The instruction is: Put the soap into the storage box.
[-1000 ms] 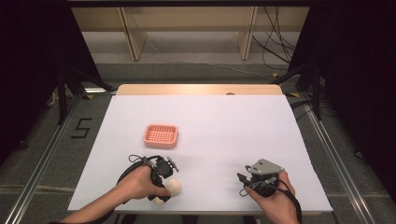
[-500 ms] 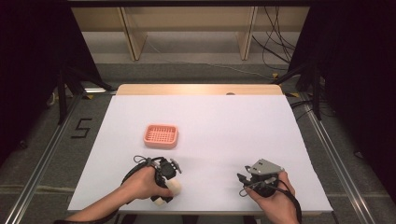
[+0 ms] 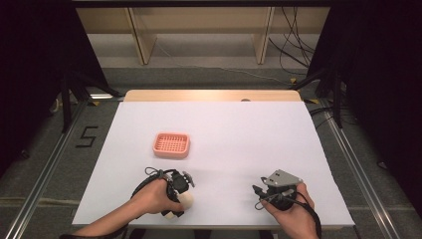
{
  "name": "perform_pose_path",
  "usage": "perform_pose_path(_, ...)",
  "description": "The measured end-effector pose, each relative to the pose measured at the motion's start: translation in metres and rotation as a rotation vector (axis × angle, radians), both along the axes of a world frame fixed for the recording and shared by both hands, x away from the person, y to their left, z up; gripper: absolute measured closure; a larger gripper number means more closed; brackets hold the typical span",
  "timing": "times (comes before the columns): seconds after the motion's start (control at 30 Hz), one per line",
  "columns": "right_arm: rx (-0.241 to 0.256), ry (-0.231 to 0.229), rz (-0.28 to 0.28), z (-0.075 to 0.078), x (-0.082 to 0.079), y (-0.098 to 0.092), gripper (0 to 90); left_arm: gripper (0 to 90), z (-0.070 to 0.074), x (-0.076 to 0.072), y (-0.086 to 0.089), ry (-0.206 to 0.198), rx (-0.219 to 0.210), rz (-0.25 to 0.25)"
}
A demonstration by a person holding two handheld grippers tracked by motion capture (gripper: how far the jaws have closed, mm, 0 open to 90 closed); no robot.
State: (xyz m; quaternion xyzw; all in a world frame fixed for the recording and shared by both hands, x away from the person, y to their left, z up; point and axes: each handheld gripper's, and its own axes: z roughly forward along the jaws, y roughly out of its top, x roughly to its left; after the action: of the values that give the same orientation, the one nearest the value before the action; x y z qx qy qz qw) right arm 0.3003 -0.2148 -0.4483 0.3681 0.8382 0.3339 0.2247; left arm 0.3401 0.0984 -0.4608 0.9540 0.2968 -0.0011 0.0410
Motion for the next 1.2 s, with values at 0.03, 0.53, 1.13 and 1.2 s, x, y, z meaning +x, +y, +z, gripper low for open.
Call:
perform_pose_path(0.03, 0.0, 0.0, 0.0, 0.0, 0.0, 0.0, 59.2, 38.9, 0.0, 0.0, 0.0, 0.0, 0.0, 0.0)
perform_pose_path(0.53, 0.002, 0.007, 0.002, -0.0007, 0.0001, 0.0002, 59.0, 46.7, 0.0004, -0.0026, 0.0016, -0.014, -0.007, -0.026)
perform_pose_path(1.13, 0.009, 0.002, -0.001, -0.0006, 0.0003, 0.0003, 58.4, 47.7, 0.001, -0.0003, 0.0049, -0.013, -0.016, -0.093)
perform_pose_path(1.2, 0.003, 0.001, 0.006, -0.0006, 0.0005, -0.0003, 58.4, 47.7, 0.0011, -0.0001, 0.0053, -0.011, -0.016, -0.096)
